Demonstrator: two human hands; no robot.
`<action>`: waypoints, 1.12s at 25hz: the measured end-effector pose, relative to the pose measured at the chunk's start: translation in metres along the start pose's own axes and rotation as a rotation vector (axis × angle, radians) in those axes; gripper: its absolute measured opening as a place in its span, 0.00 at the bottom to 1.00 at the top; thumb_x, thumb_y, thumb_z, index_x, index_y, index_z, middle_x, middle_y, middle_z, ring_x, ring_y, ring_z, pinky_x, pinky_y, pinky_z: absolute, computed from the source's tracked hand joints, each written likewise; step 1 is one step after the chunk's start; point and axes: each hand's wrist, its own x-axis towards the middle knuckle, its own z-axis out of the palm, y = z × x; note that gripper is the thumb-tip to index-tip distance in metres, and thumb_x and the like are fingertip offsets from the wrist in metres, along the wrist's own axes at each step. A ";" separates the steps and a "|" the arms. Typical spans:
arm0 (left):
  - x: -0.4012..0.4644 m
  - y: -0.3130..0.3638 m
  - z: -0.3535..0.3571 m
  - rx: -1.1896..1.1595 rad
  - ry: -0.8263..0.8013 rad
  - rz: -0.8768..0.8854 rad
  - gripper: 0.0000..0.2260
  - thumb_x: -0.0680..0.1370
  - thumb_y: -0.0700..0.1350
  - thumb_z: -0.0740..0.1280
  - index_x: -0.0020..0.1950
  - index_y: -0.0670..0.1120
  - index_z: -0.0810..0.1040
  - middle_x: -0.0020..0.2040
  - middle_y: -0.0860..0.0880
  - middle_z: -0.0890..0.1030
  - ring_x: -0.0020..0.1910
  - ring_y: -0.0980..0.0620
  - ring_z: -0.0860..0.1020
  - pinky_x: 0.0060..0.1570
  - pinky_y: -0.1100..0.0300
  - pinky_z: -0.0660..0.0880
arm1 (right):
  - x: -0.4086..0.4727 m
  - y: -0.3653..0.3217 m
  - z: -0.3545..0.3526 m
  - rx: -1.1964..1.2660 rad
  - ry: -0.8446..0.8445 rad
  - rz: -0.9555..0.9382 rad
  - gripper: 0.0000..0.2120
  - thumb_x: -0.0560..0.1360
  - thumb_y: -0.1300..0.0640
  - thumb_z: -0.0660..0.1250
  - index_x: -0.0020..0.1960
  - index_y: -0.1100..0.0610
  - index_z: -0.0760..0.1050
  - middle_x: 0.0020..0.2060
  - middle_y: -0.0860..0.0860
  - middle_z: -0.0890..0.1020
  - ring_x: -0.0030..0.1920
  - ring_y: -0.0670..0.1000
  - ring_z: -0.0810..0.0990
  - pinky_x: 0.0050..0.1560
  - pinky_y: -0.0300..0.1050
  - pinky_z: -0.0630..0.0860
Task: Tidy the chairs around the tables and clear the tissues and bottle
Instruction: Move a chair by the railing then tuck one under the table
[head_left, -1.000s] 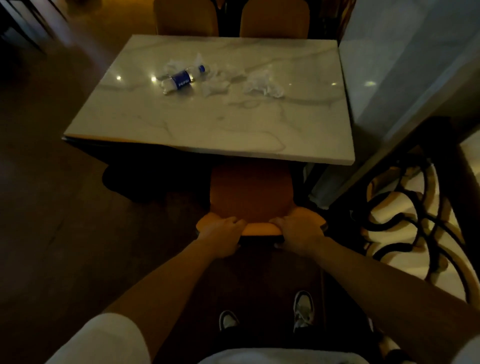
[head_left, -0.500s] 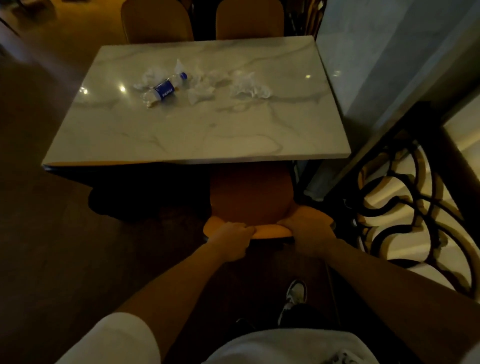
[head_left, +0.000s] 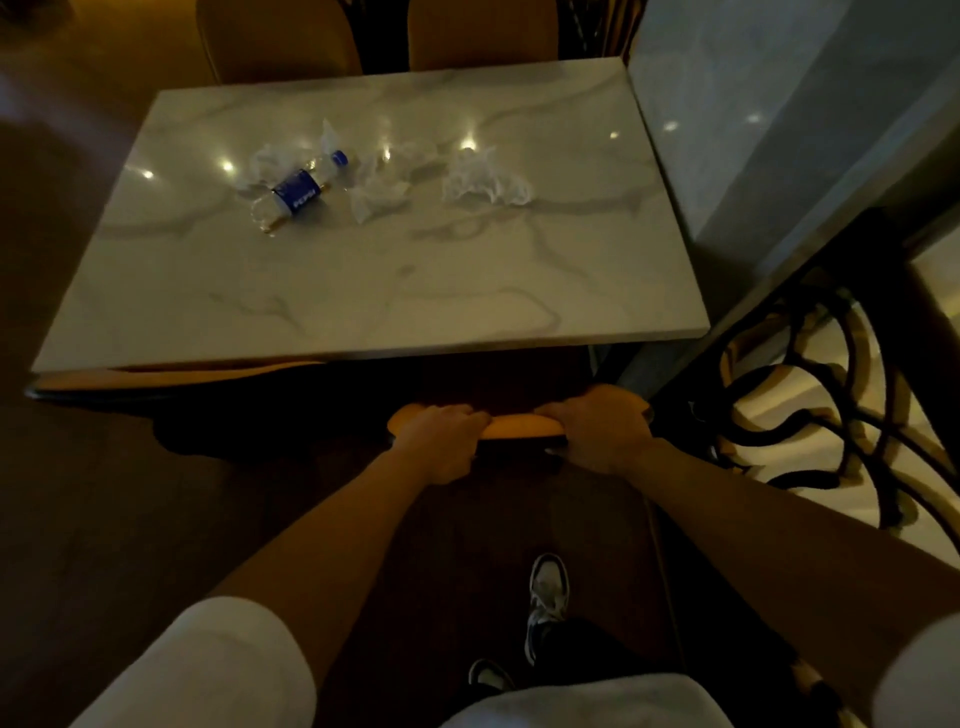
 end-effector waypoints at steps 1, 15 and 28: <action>0.007 -0.004 -0.003 0.008 -0.002 -0.005 0.22 0.77 0.50 0.67 0.70 0.53 0.70 0.60 0.51 0.78 0.54 0.49 0.79 0.52 0.51 0.77 | 0.008 0.005 0.000 -0.009 0.005 -0.001 0.27 0.74 0.35 0.64 0.71 0.41 0.67 0.52 0.47 0.83 0.50 0.51 0.81 0.47 0.48 0.78; 0.055 -0.033 -0.032 0.106 -0.084 0.008 0.22 0.77 0.50 0.64 0.71 0.52 0.68 0.60 0.50 0.76 0.51 0.48 0.79 0.41 0.56 0.73 | 0.063 0.039 -0.001 0.071 0.061 -0.071 0.27 0.74 0.38 0.65 0.71 0.45 0.69 0.54 0.46 0.82 0.51 0.51 0.82 0.44 0.51 0.80; 0.077 -0.055 -0.046 0.105 -0.157 0.016 0.21 0.77 0.48 0.65 0.70 0.50 0.67 0.59 0.47 0.75 0.51 0.45 0.78 0.46 0.47 0.78 | 0.091 0.047 -0.010 0.042 0.026 -0.106 0.30 0.74 0.38 0.65 0.73 0.47 0.67 0.59 0.48 0.82 0.54 0.54 0.82 0.43 0.50 0.80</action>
